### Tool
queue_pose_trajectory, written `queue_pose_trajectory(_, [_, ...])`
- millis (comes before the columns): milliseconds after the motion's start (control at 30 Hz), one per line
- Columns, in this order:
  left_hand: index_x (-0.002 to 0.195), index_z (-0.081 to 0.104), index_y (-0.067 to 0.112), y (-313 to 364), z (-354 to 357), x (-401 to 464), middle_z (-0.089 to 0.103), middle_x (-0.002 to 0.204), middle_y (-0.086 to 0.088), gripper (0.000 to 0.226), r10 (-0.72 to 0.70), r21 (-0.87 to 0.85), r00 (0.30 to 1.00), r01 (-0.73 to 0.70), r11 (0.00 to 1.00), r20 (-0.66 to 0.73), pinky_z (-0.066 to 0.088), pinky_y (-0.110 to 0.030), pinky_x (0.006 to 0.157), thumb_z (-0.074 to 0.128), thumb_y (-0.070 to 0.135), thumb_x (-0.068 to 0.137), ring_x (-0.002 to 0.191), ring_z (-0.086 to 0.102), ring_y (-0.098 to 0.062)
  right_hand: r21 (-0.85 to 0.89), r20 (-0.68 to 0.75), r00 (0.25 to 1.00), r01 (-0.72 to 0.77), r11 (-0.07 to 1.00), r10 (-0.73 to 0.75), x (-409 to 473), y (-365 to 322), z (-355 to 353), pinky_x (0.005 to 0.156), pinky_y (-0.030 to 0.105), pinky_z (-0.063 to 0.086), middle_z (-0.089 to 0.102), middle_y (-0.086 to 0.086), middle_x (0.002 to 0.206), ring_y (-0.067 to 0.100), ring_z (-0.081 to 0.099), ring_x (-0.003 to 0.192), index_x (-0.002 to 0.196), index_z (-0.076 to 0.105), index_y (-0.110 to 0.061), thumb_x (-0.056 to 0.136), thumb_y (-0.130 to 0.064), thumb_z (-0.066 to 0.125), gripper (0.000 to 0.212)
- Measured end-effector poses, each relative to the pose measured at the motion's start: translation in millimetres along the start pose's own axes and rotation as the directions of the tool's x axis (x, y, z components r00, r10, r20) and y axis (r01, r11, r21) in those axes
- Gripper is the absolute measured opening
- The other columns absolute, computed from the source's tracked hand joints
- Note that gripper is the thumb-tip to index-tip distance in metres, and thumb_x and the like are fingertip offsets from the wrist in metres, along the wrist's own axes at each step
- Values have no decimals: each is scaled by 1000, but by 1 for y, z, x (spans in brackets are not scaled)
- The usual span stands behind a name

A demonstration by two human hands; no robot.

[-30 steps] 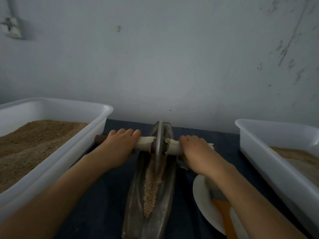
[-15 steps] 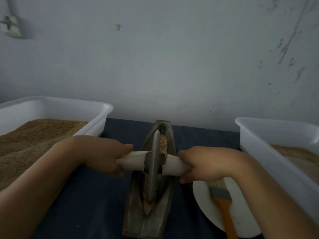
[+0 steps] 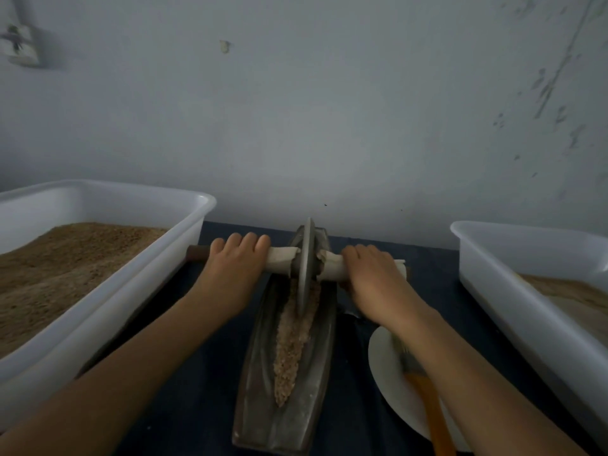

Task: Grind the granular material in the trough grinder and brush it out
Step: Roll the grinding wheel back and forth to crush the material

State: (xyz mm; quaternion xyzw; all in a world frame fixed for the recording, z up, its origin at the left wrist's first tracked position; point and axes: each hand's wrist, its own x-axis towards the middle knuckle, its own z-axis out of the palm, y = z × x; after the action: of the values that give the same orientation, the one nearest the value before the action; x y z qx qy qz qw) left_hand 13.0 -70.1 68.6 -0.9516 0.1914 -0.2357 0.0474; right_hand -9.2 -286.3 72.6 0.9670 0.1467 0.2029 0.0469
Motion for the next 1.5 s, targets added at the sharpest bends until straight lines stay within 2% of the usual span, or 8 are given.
queue_pose_trajectory(200, [122, 34, 23, -9, -26, -4, 48, 121, 2, 36, 100, -125, 962, -70, 990, 253, 38, -34, 96, 52, 31, 92, 111, 47, -16, 57, 289, 956, 31, 998, -46, -6, -5, -30, 67, 28, 25, 54, 8, 110, 21, 48, 95, 111, 45, -9, 92, -20, 53, 23])
queue_pose_trajectory(367, [99, 30, 31, -15, -66, -14, 48, 94, 9, 26, 265, -292, 747, -98, 951, 610, 36, -19, 75, 55, 26, 92, 82, 47, -5, 178, 586, 795, 60, 982, -155, -19, -16, -73, 52, 15, 28, 52, 0, 100, 10, 45, 81, 115, 48, -12, 90, -34, 59, 35])
queue_pose_trajectory(533, [85, 34, 36, -22, -86, -21, 49, 84, 15, 24, 329, -358, 624, -84, 930, 709, 37, -14, 67, 56, 31, 91, 75, 48, 0, 204, 644, 740, 80, 976, -195, -28, -19, -88, 61, 21, 39, 45, -9, 80, 10, 49, 80, 110, 52, -14, 88, -40, 60, 36])
queue_pose_trajectory(767, [102, 33, 25, -12, -57, -6, 52, 106, -1, 24, 191, -247, 777, -47, 968, 600, 41, -28, 82, 54, 23, 92, 89, 50, -13, 170, 533, 840, 5, 985, -97, -10, -11, -58, 62, 24, 35, 55, 7, 114, 16, 50, 93, 120, 48, -10, 90, -31, 59, 38])
queue_pose_trajectory(1000, [120, 35, 21, -2, -14, 0, 46, 120, 1, 36, 21, -21, 994, -18, 1000, 105, 36, -36, 95, 55, 25, 90, 111, 46, -18, 25, 95, 995, 11, 1000, -13, -2, 0, -13, 70, 31, 26, 54, 7, 111, 23, 49, 100, 111, 48, -11, 90, -25, 57, 27])
queue_pose_trajectory(1133, [121, 34, 23, -2, -10, 0, 46, 120, 3, 39, 29, -6, 999, -29, 1000, 38, 35, -34, 95, 57, 24, 88, 110, 47, -17, 4, 51, 999, 18, 1000, -19, -3, -1, -9, 69, 28, 21, 54, 5, 109, 21, 48, 97, 108, 48, -12, 88, -24, 59, 26])
queue_pose_trajectory(1267, [121, 34, 21, -7, -25, -4, 48, 121, 2, 34, 80, -78, 973, -64, 995, 218, 37, -34, 94, 52, 29, 92, 111, 48, -17, 22, 200, 979, 40, 999, -43, -7, -7, -27, 70, 27, 25, 54, 6, 112, 21, 49, 99, 113, 46, -12, 92, -23, 55, 26])
queue_pose_trajectory(1500, [93, 33, 33, -17, -69, -20, 44, 85, 14, 23, 278, -307, 731, -99, 947, 623, 34, -17, 68, 54, 26, 92, 73, 44, -1, 179, 594, 790, 54, 982, -152, -25, -22, -80, 58, 20, 34, 54, 2, 104, 15, 51, 91, 116, 48, -12, 90, -33, 59, 35])
